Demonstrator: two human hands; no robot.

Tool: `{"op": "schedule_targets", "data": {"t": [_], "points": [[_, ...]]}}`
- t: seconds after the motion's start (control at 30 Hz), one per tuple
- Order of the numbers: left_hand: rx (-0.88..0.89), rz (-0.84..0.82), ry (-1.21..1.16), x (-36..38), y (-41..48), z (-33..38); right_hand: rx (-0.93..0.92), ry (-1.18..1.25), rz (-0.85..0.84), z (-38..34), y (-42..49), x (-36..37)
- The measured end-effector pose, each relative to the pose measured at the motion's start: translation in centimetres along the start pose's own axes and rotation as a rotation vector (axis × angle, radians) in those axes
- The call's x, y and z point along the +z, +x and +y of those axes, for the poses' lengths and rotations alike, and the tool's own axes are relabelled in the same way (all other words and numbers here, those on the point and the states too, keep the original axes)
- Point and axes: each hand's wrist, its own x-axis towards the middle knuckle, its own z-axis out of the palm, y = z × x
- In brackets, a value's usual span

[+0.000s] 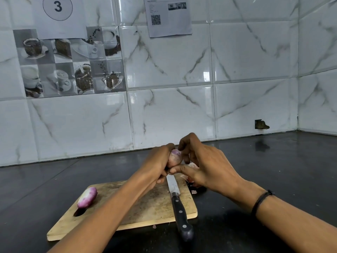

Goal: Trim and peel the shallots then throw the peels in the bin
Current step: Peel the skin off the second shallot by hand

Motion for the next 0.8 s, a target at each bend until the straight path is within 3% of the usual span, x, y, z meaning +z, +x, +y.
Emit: {"op": "schedule_targets", "data": {"t": [0.17, 0.43, 0.7, 0.8], "points": [[0.042, -0.016, -0.013, 0.2, -0.2, 0.3, 0.11, 0.161, 0.032, 0.7, 0.1, -0.7], [0.024, -0.053, -0.066, -0.2, -0.8, 0.6, 0.109, 0.225, 0.001, 0.4, 0.3, -0.6], [0.136, -0.192, -0.187, -0.3, -1.2, 0.9, 0.095, 0.249, 0.062, -0.3, 0.1, -1.0], [0.143, -0.168, -0.175, -0.2, -1.2, 0.8, 0.1, 0.273, 0.065, -0.4, 0.1, -0.9]]}}
